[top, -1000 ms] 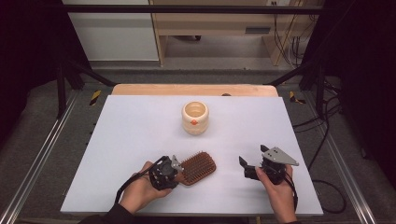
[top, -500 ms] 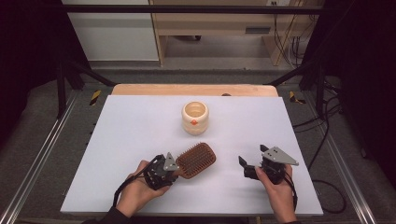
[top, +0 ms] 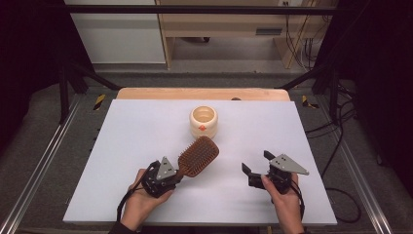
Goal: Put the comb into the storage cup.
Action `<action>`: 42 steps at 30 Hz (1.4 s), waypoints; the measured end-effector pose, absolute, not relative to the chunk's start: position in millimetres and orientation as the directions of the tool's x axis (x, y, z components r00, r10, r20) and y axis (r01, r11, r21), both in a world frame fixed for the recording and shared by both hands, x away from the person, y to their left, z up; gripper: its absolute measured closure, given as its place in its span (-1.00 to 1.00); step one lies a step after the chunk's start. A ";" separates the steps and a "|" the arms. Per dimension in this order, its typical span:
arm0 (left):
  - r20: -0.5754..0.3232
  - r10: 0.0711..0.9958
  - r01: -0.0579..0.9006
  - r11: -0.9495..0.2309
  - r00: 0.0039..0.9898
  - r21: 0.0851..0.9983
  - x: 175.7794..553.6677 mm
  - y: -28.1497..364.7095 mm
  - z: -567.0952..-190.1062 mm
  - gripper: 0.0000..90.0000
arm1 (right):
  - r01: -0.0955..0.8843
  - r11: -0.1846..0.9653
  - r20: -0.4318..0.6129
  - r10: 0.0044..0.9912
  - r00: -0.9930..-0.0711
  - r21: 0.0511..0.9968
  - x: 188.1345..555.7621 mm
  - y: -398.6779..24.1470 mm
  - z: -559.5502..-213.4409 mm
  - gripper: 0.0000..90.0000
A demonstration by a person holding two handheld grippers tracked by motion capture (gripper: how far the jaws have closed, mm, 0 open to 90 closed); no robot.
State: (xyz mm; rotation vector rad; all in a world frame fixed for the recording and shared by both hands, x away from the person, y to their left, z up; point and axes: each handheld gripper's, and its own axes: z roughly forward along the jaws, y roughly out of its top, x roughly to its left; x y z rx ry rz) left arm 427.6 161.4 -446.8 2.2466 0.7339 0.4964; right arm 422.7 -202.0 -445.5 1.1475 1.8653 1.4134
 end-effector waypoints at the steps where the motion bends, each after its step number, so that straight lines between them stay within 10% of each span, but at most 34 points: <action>1: 0.128 0.636 0.356 -0.574 0.761 0.738 427.5 163.8 -446.5 0.62 | 0.306 0.095 0.078 0.858 -0.508 0.947 422.4 -199.8 -445.1 -0.83; 42: 0.194 0.714 0.203 -0.430 0.673 0.880 415.8 187.8 -436.7 0.62 | 0.312 0.040 0.195 0.704 -0.683 0.949 428.0 -107.7 -406.2 -0.90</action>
